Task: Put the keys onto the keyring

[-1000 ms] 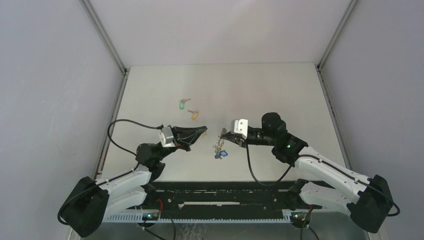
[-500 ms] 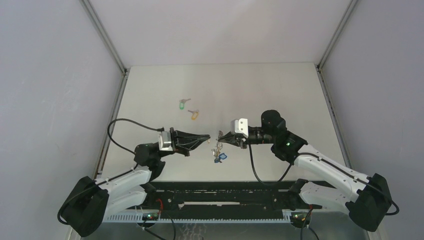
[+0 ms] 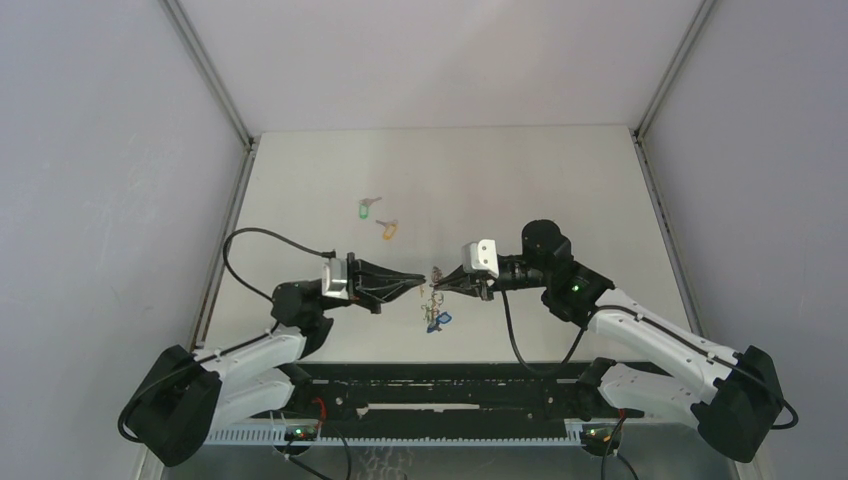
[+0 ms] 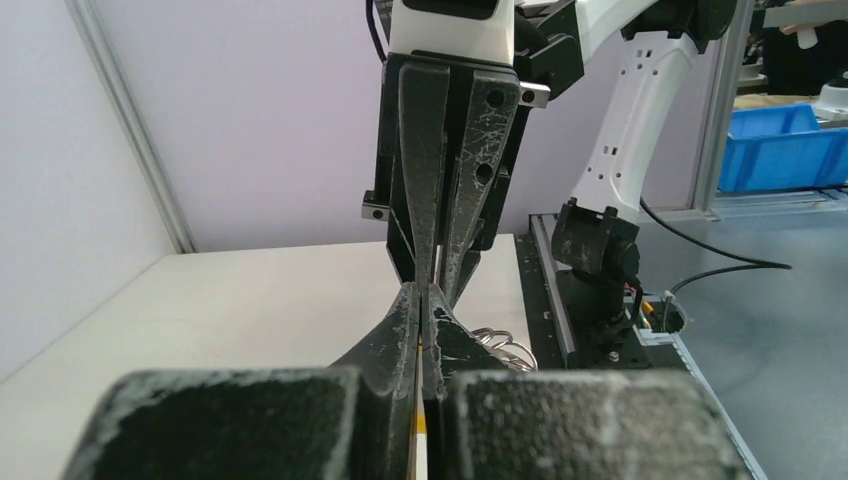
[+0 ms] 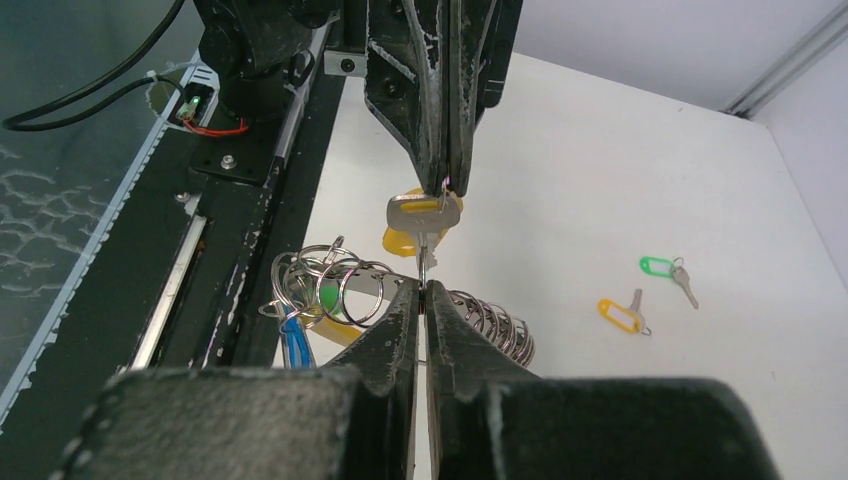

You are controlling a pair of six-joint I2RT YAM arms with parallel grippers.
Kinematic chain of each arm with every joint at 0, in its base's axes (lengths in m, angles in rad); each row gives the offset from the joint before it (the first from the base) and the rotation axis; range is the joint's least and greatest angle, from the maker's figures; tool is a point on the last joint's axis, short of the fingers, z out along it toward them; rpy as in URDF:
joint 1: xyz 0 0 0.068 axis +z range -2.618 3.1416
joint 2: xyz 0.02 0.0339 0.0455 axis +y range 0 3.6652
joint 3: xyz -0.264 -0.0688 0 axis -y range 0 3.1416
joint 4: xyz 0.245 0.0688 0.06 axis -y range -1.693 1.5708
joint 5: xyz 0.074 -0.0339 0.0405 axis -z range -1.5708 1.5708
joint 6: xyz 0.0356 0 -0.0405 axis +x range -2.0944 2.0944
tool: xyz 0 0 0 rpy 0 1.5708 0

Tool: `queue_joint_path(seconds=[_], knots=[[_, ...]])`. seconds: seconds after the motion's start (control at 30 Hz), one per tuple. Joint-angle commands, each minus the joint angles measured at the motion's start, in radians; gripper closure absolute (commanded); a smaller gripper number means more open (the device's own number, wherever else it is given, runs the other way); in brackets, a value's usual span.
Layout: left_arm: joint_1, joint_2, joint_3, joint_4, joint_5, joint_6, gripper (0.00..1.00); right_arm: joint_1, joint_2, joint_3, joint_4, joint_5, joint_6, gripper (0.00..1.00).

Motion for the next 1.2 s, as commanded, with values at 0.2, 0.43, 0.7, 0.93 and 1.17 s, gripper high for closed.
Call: queue_joint_path(seconds=[0.2, 0.43, 0.7, 0.93, 1.17], knots=[[-0.012, 0.02, 0.077, 0.051, 0.059, -0.036, 1.0, 0.006, -0.005, 0.047, 0.063, -0.029, 0.003, 1.0], [-0.018, 0.034, 0.086, 0.051, 0.077, -0.044, 1.0, 0.017, -0.006, 0.048, 0.077, -0.013, 0.005, 1.0], [-0.019, 0.038, 0.091, 0.052, 0.076, -0.049, 1.0, 0.021, -0.007, 0.048, 0.068, -0.018, 0.001, 1.0], [-0.021, 0.036, 0.09, 0.053, 0.068, -0.046, 1.0, 0.022, -0.012, 0.043, 0.071, -0.013, 0.0, 1.0], [-0.021, 0.021, 0.078, 0.052, 0.033, -0.03, 1.0, 0.024, -0.014, 0.043, 0.062, -0.018, -0.005, 1.0]])
